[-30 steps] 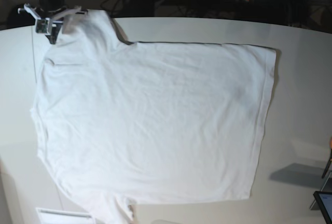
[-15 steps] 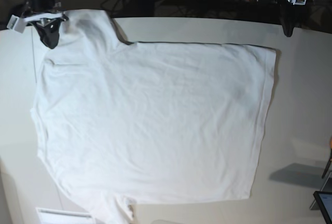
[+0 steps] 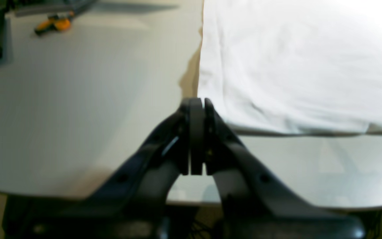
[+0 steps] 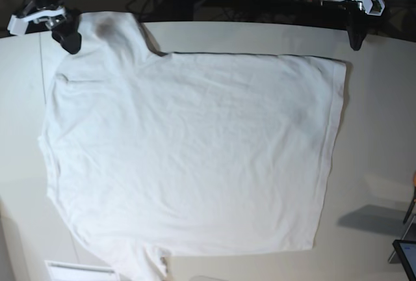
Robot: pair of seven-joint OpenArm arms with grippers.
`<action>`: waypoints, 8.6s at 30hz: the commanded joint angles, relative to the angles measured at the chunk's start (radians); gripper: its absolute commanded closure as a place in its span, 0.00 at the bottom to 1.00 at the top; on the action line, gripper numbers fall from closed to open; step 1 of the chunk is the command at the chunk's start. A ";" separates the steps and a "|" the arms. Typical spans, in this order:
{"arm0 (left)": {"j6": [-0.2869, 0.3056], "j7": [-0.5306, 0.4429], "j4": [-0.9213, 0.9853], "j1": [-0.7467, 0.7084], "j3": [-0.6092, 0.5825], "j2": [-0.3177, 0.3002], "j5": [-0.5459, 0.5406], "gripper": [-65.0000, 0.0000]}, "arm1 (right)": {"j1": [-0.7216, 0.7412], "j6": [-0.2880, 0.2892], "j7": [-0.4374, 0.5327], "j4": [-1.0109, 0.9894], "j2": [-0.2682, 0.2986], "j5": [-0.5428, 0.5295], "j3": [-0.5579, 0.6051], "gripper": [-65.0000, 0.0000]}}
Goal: Fold the T-shirt properly
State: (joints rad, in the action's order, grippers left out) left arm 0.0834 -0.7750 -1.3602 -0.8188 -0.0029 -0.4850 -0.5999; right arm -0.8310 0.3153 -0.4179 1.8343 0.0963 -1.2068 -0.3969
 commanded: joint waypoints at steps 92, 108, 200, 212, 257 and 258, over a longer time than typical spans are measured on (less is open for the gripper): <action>0.183 0.694 -0.034 0.270 0.001 0.118 -0.469 0.81 | 0.164 0.026 -0.210 -0.247 0.010 -0.015 0.005 1.00; 0.183 0.693 -0.157 0.166 0.057 0.081 -0.470 1.00 | 0.105 0.060 -0.212 -0.021 0.039 -0.015 0.003 1.00; 0.062 1.716 -0.163 0.674 0.921 0.464 -0.658 1.00 | 0.724 -0.124 -0.499 -0.253 0.102 -0.015 0.005 1.00; 0.048 1.716 -0.305 0.629 0.923 0.470 -0.687 1.00 | 0.752 -0.124 -0.500 -0.253 0.102 -0.015 0.005 1.00; 0.048 1.712 -0.213 0.792 0.917 0.466 -0.461 1.00 | 0.909 -0.117 -0.491 -0.381 0.102 0.081 0.094 1.00; 0.048 1.712 -0.207 0.798 0.917 0.464 -0.461 1.00 | 0.910 -0.117 -0.491 -0.381 0.102 0.081 0.094 1.00</action>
State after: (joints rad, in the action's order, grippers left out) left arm 0.1238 0.9565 -1.5558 -0.0345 0.9100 -0.0032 -1.0439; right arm 0.0589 0.1890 -0.9264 1.4364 0.1871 -1.1103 -0.3004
